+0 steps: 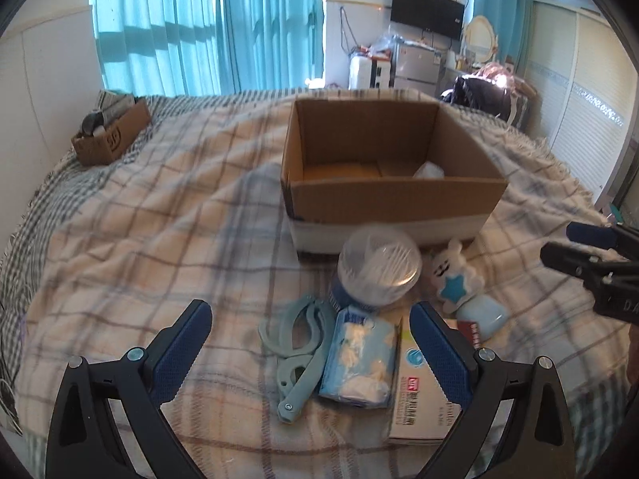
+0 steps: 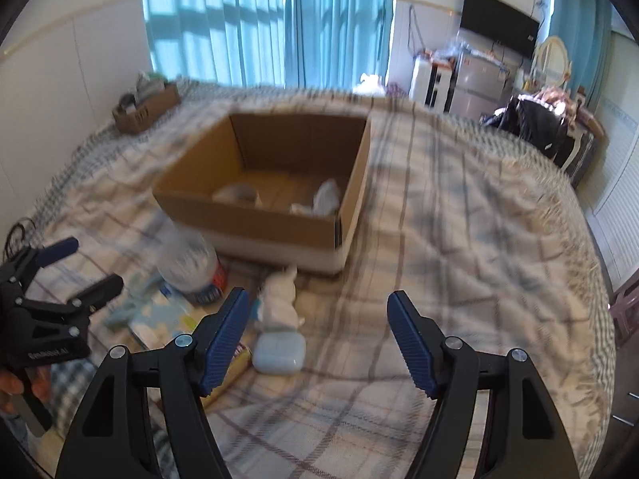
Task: Organize objects
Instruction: 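Withdraw both tools from the box toward the remaining items, then grasp the light blue earbud case with the right tool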
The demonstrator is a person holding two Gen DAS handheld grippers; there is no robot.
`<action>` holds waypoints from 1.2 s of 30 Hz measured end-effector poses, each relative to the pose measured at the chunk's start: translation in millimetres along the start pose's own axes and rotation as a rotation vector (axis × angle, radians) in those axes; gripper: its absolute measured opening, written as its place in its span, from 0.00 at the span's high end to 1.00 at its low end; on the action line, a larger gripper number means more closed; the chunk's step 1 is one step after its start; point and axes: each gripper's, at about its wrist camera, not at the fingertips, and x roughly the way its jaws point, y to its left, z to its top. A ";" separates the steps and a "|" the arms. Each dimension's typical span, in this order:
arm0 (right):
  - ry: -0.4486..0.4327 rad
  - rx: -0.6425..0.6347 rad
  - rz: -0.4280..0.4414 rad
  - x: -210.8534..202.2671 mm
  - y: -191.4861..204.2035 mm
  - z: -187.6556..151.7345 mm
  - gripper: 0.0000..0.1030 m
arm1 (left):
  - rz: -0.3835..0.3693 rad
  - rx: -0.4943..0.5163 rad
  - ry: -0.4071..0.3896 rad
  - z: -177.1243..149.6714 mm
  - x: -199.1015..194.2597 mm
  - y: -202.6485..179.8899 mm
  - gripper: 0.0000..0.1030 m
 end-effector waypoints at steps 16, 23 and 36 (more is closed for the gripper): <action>0.279 -0.143 0.017 79.8 26.3 -26.7 0.32 | -0.015 -0.007 0.090 -17.7 37.0 4.0 0.01; 0.321 -0.185 0.018 96.3 38.9 -32.8 0.45 | -0.004 -0.002 0.089 -16.9 35.1 1.7 0.01; 0.119 -0.039 0.087 48.2 14.7 -17.1 0.46 | -0.041 0.026 0.092 1.1 52.5 -28.4 0.01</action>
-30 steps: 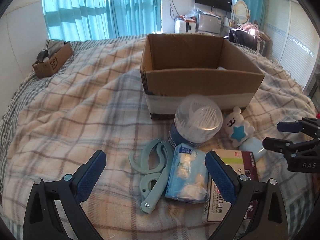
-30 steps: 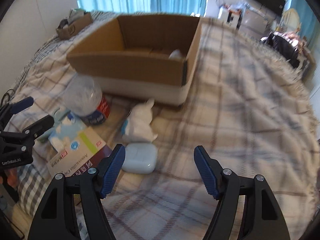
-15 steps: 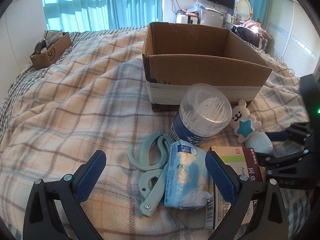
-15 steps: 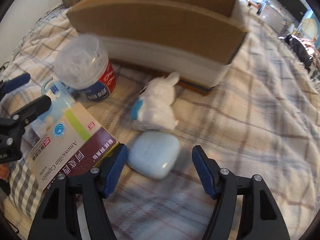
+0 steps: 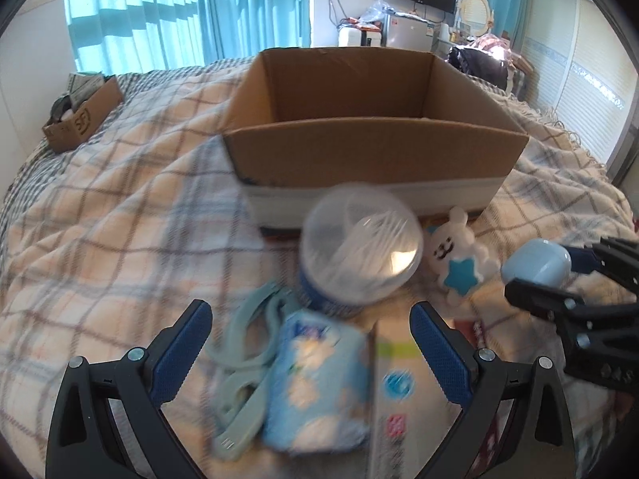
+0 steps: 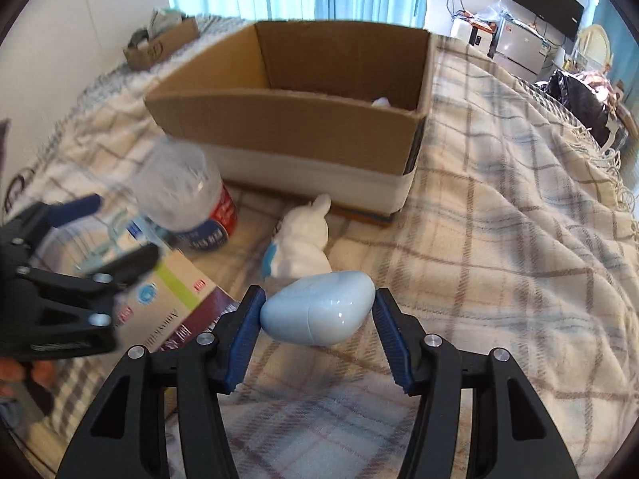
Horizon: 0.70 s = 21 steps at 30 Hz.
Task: Organize objects
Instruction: 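Grasp the light blue earbud case with the right tool, then grasp the clear cotton-swab tub with the left tool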
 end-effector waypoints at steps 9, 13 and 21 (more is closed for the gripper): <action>-0.007 0.041 0.038 4.0 -5.3 4.0 0.46 | -0.014 0.020 0.013 18.9 25.2 -12.6 0.11; -0.004 0.038 0.037 5.0 -5.3 2.9 0.46 | -0.061 0.024 0.036 21.7 33.3 -14.5 0.33; -0.020 0.038 0.027 1.2 -4.2 1.1 0.46 | -0.059 0.023 0.040 18.2 24.2 -13.6 0.35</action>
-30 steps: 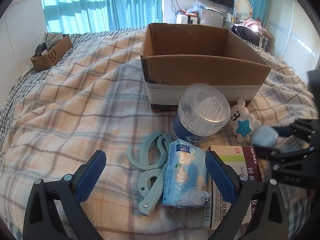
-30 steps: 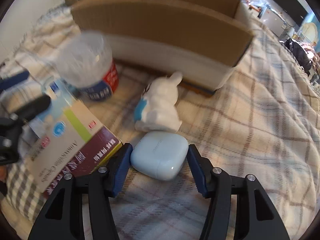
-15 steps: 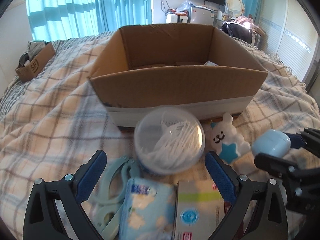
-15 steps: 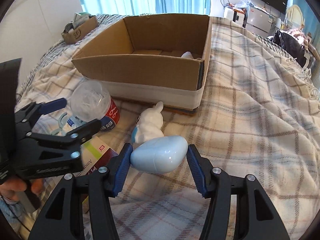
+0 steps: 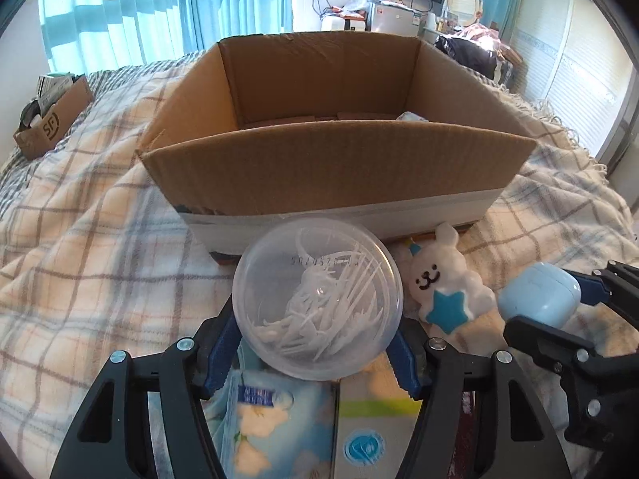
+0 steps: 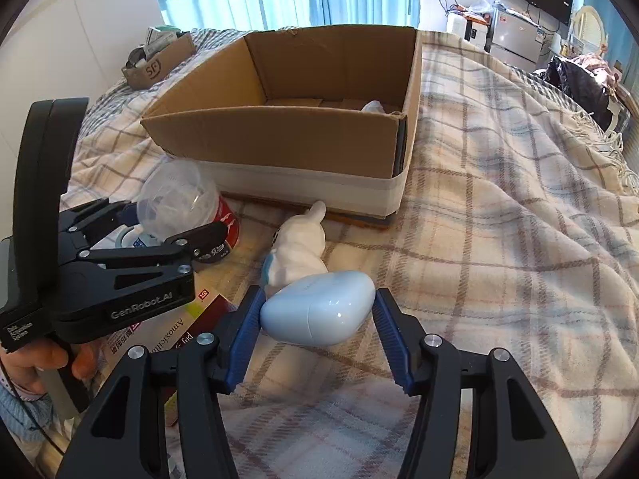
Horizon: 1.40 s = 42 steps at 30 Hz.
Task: Organize objects
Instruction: 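Grasp the clear cotton-swab tub with the left tool, then carry the swab tub with the left tool while the right tool carries the earbud case into the box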
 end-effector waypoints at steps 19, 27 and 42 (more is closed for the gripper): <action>-0.205 -0.039 -0.042 -96.3 29.7 4.7 0.46 | -0.040 -0.013 -0.235 21.1 -128.0 6.2 0.37; -0.324 -0.088 -0.063 -131.6 34.0 51.8 0.46 | -0.057 -0.001 -0.318 61.1 -155.7 7.4 0.37; -0.359 -0.054 -0.085 -54.9 -2.9 168.3 0.46 | -0.001 0.021 -0.256 149.7 -52.0 26.3 0.37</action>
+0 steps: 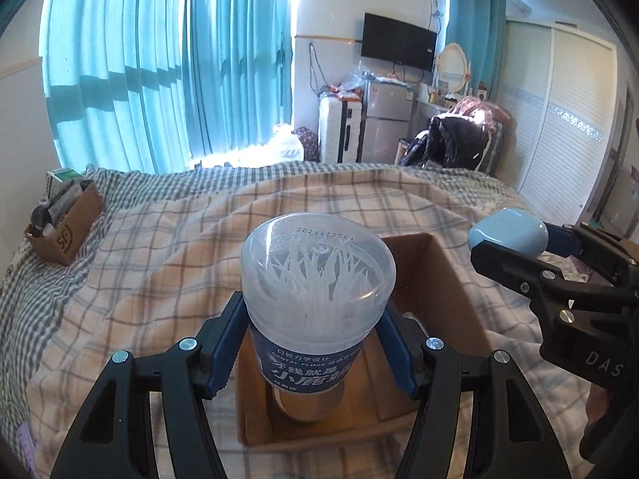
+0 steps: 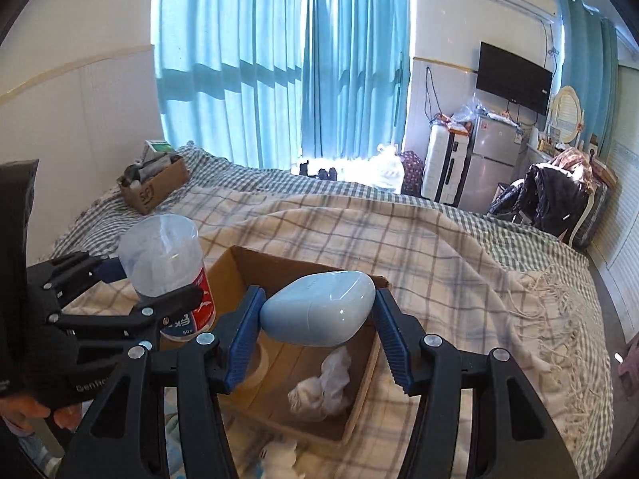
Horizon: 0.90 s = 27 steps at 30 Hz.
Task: Organize objects
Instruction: 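Carry the swab tub with the left tool while the right tool carries the earbud case into the box, then withdraw both tools from the box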
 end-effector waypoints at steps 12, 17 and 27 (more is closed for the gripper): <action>0.100 0.048 -0.008 77.6 -24.0 -25.4 0.46 | -0.004 -0.013 0.117 -25.7 73.3 10.1 0.37; 0.021 0.099 -0.042 46.0 -30.8 -22.7 0.21 | -0.013 -0.027 0.114 -28.5 54.3 8.6 0.21; 0.015 0.098 -0.079 -45.8 -22.4 -40.7 0.21 | 0.037 -0.018 0.026 -19.7 -38.4 10.8 0.15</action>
